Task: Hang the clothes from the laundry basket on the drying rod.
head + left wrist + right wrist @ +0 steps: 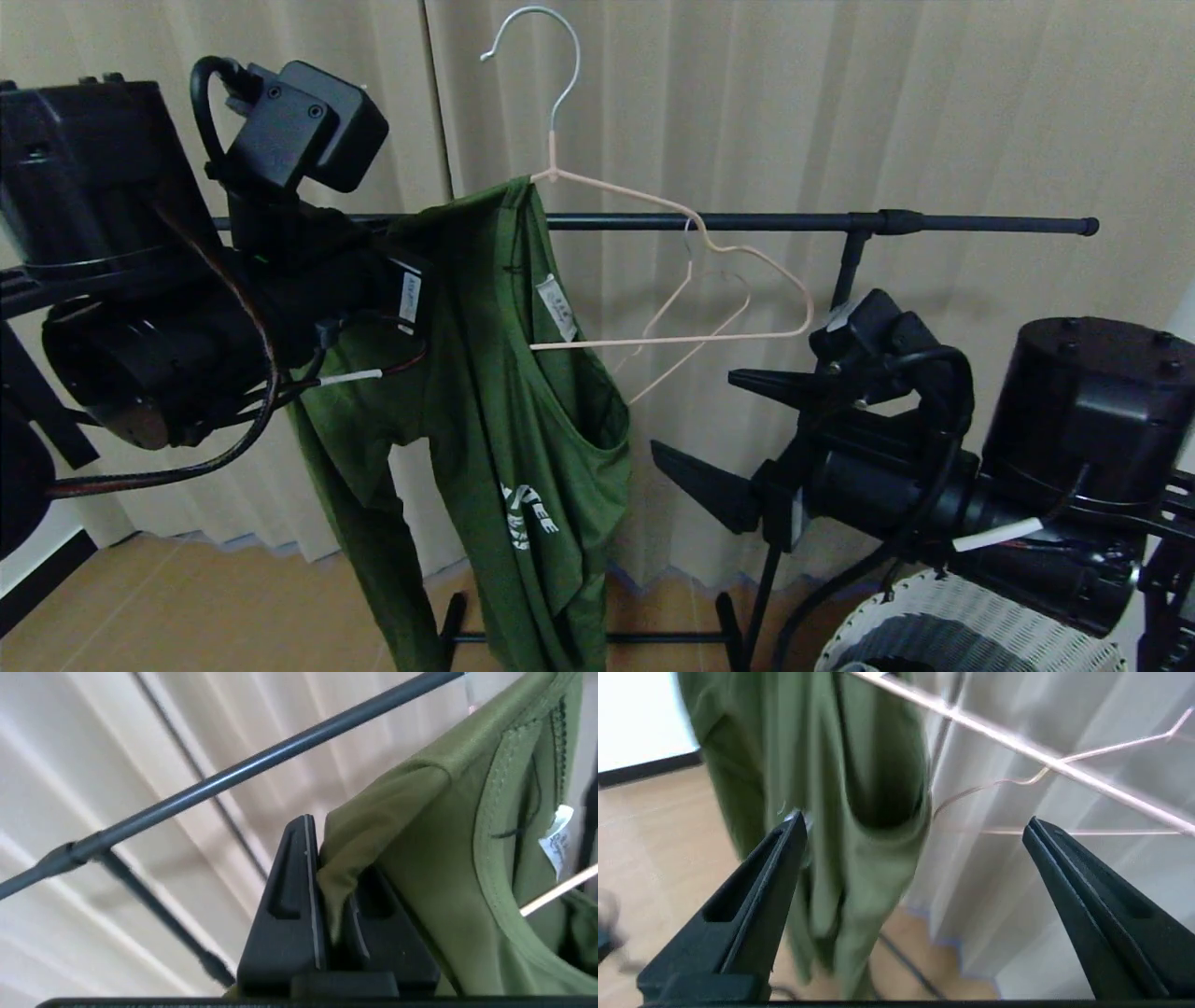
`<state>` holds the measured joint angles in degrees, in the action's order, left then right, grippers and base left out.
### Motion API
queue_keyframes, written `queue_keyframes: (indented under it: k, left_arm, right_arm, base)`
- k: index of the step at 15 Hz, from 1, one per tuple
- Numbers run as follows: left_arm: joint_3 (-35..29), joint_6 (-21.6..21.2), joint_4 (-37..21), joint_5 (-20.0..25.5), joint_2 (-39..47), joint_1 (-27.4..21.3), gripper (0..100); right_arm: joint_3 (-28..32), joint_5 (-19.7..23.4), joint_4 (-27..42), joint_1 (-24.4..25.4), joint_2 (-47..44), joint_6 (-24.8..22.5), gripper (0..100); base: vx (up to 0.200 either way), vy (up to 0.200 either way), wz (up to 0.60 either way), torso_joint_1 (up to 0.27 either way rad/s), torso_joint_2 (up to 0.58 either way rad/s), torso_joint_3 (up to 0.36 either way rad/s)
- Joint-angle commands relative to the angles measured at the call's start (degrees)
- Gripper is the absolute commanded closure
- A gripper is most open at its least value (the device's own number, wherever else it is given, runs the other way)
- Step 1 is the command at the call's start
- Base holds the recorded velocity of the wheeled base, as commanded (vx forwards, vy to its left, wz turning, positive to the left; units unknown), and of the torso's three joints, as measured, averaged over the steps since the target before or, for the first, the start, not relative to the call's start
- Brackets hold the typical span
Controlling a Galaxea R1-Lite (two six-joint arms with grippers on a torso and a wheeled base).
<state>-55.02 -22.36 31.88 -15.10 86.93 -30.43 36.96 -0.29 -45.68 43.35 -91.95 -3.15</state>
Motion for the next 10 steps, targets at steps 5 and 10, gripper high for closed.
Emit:
queue_keyframes:
  k: [5, 10]
  left_arm:
    - [-2.8, 0.7, 0.1, 0.0, 1.3, -4.0, 100]
    - [-2.8, 0.7, 0.3, -0.1, 1.0, -4.1, 100]
  right_arm:
    - [3.6, -3.6, -4.9, 0.2, -11.4, -0.1, 0]
    - [2.9, -6.7, -4.4, -2.5, -13.1, -0.2, 0]
  base:
    - [0.000, 0.000, 0.00, 0.000, 0.00, 0.000]
    - [0.000, 0.000, 0.00, 0.000, 0.00, 0.000]
